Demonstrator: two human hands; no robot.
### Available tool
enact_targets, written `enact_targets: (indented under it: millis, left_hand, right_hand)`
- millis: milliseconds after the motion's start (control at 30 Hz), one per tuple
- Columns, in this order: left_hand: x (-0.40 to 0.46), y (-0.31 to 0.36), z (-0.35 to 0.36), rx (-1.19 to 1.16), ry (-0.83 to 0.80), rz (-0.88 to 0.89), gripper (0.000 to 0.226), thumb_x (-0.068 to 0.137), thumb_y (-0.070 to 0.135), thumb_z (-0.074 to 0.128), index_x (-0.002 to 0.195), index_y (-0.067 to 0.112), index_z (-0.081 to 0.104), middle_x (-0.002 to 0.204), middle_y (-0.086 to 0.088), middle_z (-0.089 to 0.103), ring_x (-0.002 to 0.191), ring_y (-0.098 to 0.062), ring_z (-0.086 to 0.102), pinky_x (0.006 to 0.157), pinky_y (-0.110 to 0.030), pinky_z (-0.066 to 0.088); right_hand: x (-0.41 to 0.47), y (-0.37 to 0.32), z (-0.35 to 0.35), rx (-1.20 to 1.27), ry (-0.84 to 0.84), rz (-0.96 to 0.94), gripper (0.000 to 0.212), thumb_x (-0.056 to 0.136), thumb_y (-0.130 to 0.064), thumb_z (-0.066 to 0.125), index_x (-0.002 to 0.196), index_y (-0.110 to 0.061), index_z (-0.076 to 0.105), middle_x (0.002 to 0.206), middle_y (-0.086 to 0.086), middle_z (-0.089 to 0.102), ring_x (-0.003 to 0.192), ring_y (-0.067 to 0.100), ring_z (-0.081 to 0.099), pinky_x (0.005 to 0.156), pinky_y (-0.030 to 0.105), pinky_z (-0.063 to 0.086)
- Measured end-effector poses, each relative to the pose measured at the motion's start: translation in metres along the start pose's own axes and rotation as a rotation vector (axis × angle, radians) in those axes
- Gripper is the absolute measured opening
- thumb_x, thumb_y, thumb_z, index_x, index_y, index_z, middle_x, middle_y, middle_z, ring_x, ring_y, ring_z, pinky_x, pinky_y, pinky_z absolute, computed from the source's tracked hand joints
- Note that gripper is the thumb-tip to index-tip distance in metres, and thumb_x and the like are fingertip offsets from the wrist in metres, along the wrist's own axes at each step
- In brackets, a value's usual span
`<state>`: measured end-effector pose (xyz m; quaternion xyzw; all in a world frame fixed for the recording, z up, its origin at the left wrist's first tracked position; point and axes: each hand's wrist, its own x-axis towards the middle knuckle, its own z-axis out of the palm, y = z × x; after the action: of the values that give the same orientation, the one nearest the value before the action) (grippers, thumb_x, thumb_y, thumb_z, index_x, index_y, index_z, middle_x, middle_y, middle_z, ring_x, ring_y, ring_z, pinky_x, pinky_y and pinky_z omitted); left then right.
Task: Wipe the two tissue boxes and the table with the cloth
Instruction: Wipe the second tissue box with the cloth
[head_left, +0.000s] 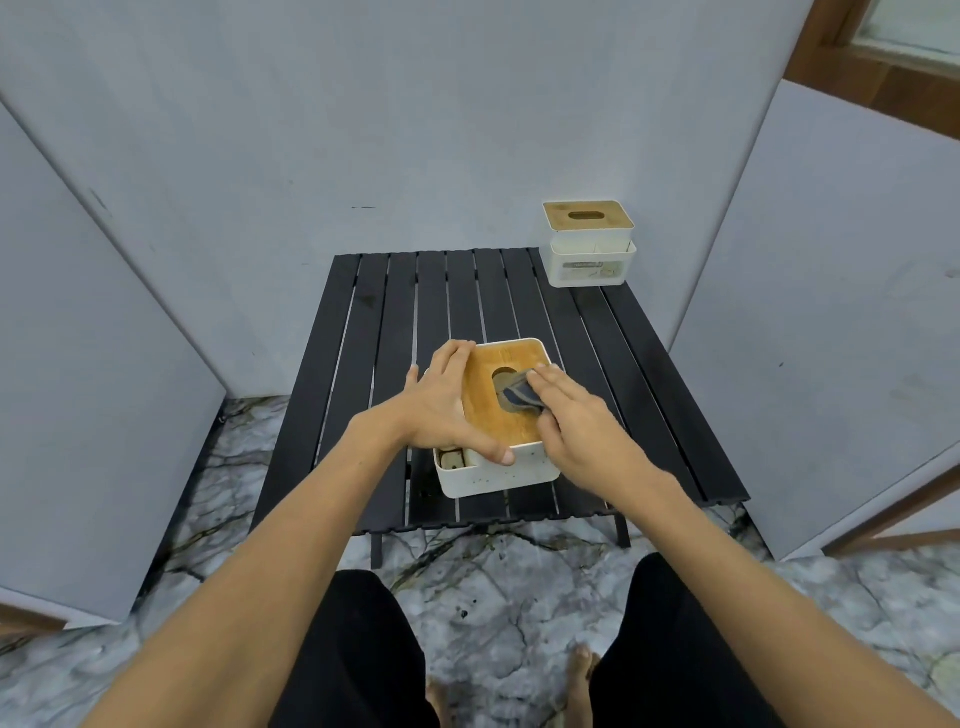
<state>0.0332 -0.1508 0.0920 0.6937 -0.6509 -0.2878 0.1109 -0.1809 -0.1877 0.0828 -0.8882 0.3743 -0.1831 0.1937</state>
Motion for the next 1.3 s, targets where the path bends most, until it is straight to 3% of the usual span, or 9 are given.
enact_targets:
  millis: [233, 500, 700, 933, 1133, 1300]
  left_hand:
    - [0.001, -0.005, 0.003, -0.006, 0.026, 0.005, 0.159, 0.037, 0.086, 0.074, 0.159, 0.026, -0.008, 0.162, 0.02, -0.009, 0.154, -0.019, -0.002, 0.122, -0.056, -0.012]
    - [-0.002, -0.004, 0.004, -0.036, 0.058, 0.026, 0.151, 0.045, 0.079, 0.081, 0.158, 0.029, -0.007, 0.161, 0.022, -0.007, 0.154, -0.017, 0.001, 0.12, -0.057, -0.016]
    - [-0.001, -0.002, 0.004, -0.048, 0.019, 0.023, 0.156, 0.041, 0.081, 0.078, 0.159, 0.028, -0.011, 0.16, 0.022, -0.011, 0.154, -0.019, -0.005, 0.121, -0.052, -0.016]
    - [0.001, -0.003, 0.002, -0.04, 0.03, 0.009, 0.153, 0.045, 0.077, 0.083, 0.159, 0.029, -0.008, 0.16, 0.024, -0.011, 0.154, -0.019, -0.006, 0.122, -0.053, -0.015]
    - [-0.002, 0.001, -0.003, -0.022, 0.015, -0.021, 0.156, 0.045, 0.079, 0.081, 0.159, 0.027, -0.01, 0.163, 0.023, -0.012, 0.155, -0.019, -0.004, 0.122, -0.054, -0.014]
    - [-0.008, 0.013, -0.012, -0.022, -0.021, -0.052, 0.152, 0.053, 0.066, 0.088, 0.159, 0.023, -0.011, 0.167, 0.015, -0.013, 0.155, -0.018, 0.001, 0.124, -0.054, -0.006]
  right_hand:
    - [0.05, 0.002, 0.0, -0.011, -0.042, 0.074, 0.053, 0.102, -0.013, 0.039, 0.153, -0.009, 0.027, 0.162, 0.005, 0.023, 0.15, 0.015, 0.015, 0.115, 0.02, 0.007]
    - [-0.03, -0.009, 0.004, 0.044, 0.053, 0.032, 0.05, 0.102, -0.008, 0.042, 0.151, -0.008, 0.033, 0.16, 0.005, 0.026, 0.149, 0.014, 0.017, 0.116, 0.016, 0.007]
    - [0.007, -0.006, 0.003, -0.04, -0.025, 0.038, 0.053, 0.103, -0.015, 0.037, 0.154, -0.007, 0.022, 0.163, 0.006, 0.018, 0.151, 0.015, 0.01, 0.122, 0.03, 0.006]
    - [0.059, 0.004, 0.001, 0.019, -0.045, 0.112, 0.053, 0.104, -0.014, 0.036, 0.155, -0.01, 0.023, 0.163, 0.002, 0.018, 0.151, 0.013, 0.01, 0.11, 0.017, 0.002]
    - [0.014, 0.002, -0.001, 0.094, 0.016, 0.073, 0.05, 0.101, -0.007, 0.04, 0.15, -0.007, 0.034, 0.159, 0.007, 0.029, 0.149, 0.016, 0.02, 0.114, 0.016, 0.007]
    - [-0.029, -0.006, 0.001, 0.166, 0.058, 0.048, 0.049, 0.099, -0.004, 0.043, 0.147, -0.009, 0.041, 0.156, 0.004, 0.034, 0.146, 0.01, 0.025, 0.115, 0.012, 0.01]
